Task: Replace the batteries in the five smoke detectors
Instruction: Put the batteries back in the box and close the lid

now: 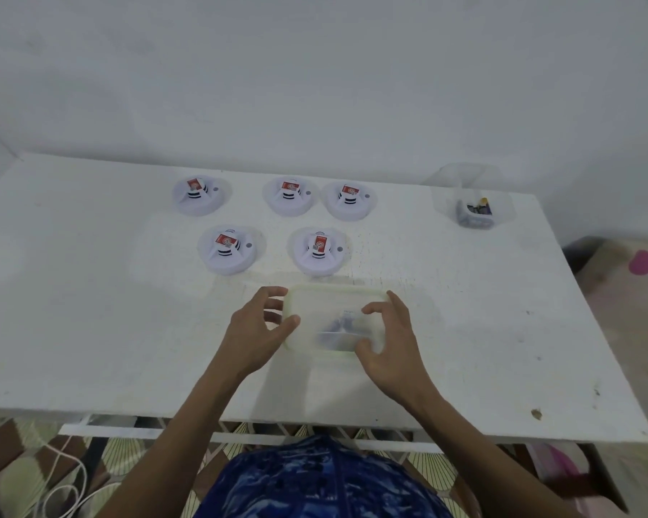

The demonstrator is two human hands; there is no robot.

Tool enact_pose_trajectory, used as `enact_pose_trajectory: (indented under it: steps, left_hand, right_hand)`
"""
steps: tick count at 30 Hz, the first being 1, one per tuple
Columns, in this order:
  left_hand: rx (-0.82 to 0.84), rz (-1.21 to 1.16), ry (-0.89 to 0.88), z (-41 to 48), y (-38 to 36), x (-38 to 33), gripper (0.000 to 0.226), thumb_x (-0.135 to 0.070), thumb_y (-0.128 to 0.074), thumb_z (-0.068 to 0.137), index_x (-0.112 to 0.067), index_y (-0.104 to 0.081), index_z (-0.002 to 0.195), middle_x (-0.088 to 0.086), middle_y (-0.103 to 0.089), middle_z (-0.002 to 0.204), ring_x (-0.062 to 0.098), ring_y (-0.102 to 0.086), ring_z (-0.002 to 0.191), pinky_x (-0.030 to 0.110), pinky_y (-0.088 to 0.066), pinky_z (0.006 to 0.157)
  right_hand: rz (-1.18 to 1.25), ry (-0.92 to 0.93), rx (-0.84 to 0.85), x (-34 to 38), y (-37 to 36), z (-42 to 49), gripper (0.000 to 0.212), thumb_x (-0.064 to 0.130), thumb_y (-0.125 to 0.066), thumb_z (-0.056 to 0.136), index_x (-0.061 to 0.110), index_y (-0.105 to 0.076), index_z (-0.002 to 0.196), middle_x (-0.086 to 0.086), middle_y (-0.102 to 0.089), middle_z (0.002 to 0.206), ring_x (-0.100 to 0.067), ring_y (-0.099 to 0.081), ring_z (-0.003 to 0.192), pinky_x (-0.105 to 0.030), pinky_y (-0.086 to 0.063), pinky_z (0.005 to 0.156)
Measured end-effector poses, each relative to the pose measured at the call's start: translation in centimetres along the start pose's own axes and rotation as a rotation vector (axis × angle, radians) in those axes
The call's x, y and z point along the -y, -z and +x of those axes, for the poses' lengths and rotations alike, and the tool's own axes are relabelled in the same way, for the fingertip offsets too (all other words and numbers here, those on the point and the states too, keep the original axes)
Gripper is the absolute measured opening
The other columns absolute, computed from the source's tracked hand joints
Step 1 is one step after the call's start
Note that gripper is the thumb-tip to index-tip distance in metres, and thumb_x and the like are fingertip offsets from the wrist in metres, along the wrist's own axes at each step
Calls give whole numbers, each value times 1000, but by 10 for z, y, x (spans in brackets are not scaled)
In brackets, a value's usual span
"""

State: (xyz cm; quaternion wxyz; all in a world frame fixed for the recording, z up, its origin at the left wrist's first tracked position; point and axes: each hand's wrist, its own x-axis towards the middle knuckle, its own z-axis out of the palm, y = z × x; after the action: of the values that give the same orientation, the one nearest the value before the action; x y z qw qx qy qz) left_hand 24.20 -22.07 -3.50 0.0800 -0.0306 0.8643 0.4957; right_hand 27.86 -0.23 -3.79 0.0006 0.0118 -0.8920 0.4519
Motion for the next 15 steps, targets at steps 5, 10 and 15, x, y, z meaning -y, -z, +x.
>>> enact_pose_trajectory:
  steps: [5,10,15]
  left_hand:
    - [284,187,-60,1,4,0,118,-60,-82,54,-32,-17,147,-9,-32,140,13,-40,126,35,-46,97]
    - [327,439,-160,15,2,13,131,-59,-80,58,-28,7,151,-8,-7,157,14,-15,141,37,-32,109]
    - [195,358,-225,31,8,19,102,-48,-79,67,-36,-19,148,-11,-38,140,9,-44,120,32,-44,96]
  right_hand:
    - [-270,-41,155,1,8,17,67,31,-60,82,35,-28,140,8,-5,158,-15,-10,143,-35,-26,110]
    - [-448,132,218,5,16,36,61,43,-54,85,27,-36,141,1,-36,148,-23,-30,136,-38,-27,113]
    - [-558,-5,107,11,22,40,49,52,-46,91,25,-45,132,-1,-56,110,-19,-56,93,-31,-47,80]
